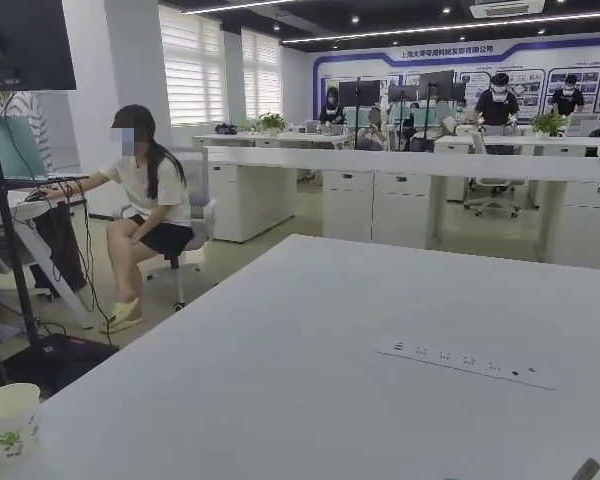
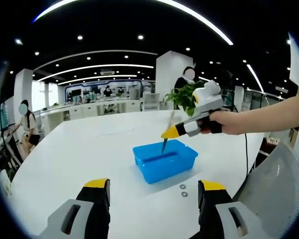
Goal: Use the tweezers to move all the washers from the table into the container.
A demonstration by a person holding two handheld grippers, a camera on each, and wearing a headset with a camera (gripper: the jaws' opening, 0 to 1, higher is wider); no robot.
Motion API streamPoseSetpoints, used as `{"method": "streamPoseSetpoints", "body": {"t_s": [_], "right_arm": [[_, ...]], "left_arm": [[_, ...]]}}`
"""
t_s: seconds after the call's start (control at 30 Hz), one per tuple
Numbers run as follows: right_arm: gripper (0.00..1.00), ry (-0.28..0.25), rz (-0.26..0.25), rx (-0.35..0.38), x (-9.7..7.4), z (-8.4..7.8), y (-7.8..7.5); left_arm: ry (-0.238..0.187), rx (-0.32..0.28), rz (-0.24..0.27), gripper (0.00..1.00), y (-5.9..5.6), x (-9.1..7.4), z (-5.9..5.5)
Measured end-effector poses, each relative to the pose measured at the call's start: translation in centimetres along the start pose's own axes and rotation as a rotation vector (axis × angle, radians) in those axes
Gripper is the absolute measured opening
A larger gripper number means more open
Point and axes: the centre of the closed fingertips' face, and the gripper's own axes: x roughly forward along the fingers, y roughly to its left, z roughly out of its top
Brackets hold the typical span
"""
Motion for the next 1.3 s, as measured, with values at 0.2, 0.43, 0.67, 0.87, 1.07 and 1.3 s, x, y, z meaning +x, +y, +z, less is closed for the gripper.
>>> {"method": "streamPoseSetpoints", "body": {"t_s": [0.2,0.43,0.67,0.87,1.07,1.3], "right_arm": [[0.03,0.044,-0.005,-0.020,0.8,-1.5,-0.2],[0.03,0.090,-0.006,-0.031,1.2,-3.3,-1.1],[0.03,0.123,-0.010,-0.060,1.3,-4.6,-1.5],[0.03,0.114,-0.012,-0.045,1.4,-4.4,-1.9],[0.04,0.124,-0.016,-0.041,1.3,-4.4,-1.7],[0.04,0.091,-0.024,-0.044,0.8,-3.3,-1.5]], "left_arm": [[0.013,0.002,-0.001,0.72,0.0,0.1,-0.2],[0.019,0.005,0.000,0.72,0.0,0.1,-0.3],[0.034,0.011,0.000,0.71,0.0,0.2,-0.6],[0.025,0.011,0.009,0.71,0.1,0.1,-0.4],[0.027,0.015,0.008,0.71,0.1,0.1,-0.5],[0.025,0.016,0.006,0.71,0.1,0.1,-0.4]]}}
